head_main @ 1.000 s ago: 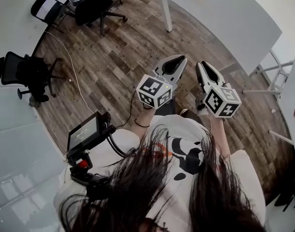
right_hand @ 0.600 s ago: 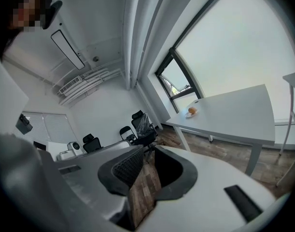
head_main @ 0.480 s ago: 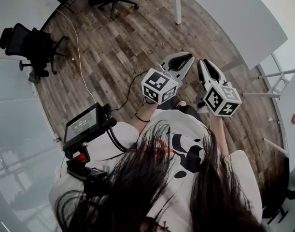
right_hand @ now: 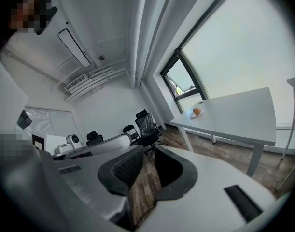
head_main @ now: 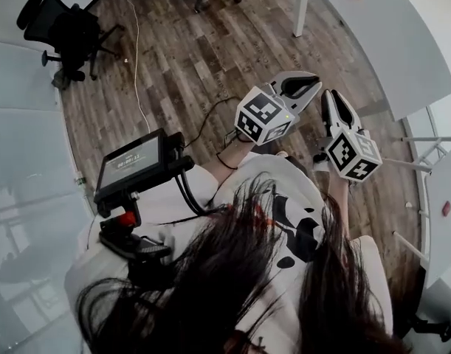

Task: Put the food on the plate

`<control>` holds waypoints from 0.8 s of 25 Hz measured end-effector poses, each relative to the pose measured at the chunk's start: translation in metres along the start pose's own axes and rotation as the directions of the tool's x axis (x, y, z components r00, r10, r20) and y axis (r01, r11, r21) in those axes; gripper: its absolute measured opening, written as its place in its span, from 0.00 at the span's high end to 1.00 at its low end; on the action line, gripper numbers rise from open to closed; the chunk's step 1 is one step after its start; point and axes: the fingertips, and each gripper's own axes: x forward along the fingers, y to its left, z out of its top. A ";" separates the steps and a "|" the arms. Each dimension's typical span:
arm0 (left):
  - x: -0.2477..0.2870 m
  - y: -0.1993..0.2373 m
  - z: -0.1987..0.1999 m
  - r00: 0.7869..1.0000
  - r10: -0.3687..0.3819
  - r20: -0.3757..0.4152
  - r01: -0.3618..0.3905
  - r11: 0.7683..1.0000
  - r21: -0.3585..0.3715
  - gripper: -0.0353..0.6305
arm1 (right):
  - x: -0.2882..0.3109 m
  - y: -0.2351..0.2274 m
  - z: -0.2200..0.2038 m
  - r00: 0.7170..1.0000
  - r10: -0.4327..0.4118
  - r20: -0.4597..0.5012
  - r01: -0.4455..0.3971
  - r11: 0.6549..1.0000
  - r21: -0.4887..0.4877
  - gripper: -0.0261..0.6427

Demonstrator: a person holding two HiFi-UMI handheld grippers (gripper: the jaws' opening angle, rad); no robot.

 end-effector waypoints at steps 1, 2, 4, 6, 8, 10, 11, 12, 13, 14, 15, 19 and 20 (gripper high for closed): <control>0.000 0.000 0.000 1.000 -0.002 -0.001 0.002 1.000 0.003 0.94 | 0.000 0.001 -0.001 1.000 0.001 -0.001 -0.001 1.000 -0.002 0.84; 0.001 0.000 0.000 1.000 -0.004 0.000 0.004 1.000 0.005 0.94 | 0.000 0.001 -0.002 1.000 0.001 -0.002 -0.001 1.000 -0.004 0.84; 0.001 -0.002 0.000 1.000 -0.010 0.001 0.010 1.000 0.008 0.94 | 0.000 0.000 -0.002 1.000 -0.002 -0.003 0.002 1.000 -0.004 0.84; 0.002 -0.004 0.000 1.000 -0.017 0.000 0.017 1.000 0.010 0.94 | 0.001 -0.001 -0.002 1.000 -0.004 -0.001 0.004 1.000 -0.001 0.84; 0.002 -0.006 -0.003 1.000 -0.021 -0.007 0.021 1.000 0.011 0.94 | 0.003 -0.002 -0.002 1.000 -0.002 -0.002 0.002 1.000 0.002 0.84; 0.003 -0.006 -0.005 1.000 -0.020 -0.014 0.020 1.000 0.012 0.94 | 0.004 -0.003 -0.003 1.000 0.000 -0.007 0.001 1.000 0.003 0.84; 0.002 -0.005 -0.005 1.000 -0.017 -0.016 0.017 1.000 0.011 0.94 | 0.005 -0.003 -0.003 1.000 0.001 -0.011 -0.001 1.000 0.004 0.84; 0.002 -0.004 -0.006 1.000 -0.014 -0.016 0.014 1.000 0.010 0.94 | 0.006 -0.002 -0.004 1.000 0.004 -0.015 -0.004 1.000 0.004 0.84; 0.002 -0.002 -0.006 1.000 -0.009 -0.016 0.009 1.000 0.009 0.94 | 0.007 -0.002 -0.005 1.000 0.006 -0.018 -0.006 1.000 0.004 0.84; 0.002 -0.001 -0.005 1.000 -0.004 -0.015 0.004 1.000 0.008 0.94 | 0.008 -0.001 -0.006 1.000 0.009 -0.021 -0.009 1.000 0.003 0.84; 0.001 0.001 -0.005 1.000 0.000 -0.014 0.000 1.000 0.007 0.94 | 0.009 -0.001 -0.006 1.000 0.011 -0.024 -0.011 1.000 0.003 0.84; 0.000 0.003 -0.007 1.000 0.008 -0.017 -0.007 1.000 0.003 0.94 | 0.010 0.000 -0.008 0.999 0.017 -0.029 -0.017 1.000 0.002 0.84; 0.000 0.002 -0.007 1.000 0.007 -0.018 -0.007 1.000 0.003 0.94 | 0.010 0.000 -0.008 0.999 0.016 -0.030 -0.016 1.000 0.002 0.84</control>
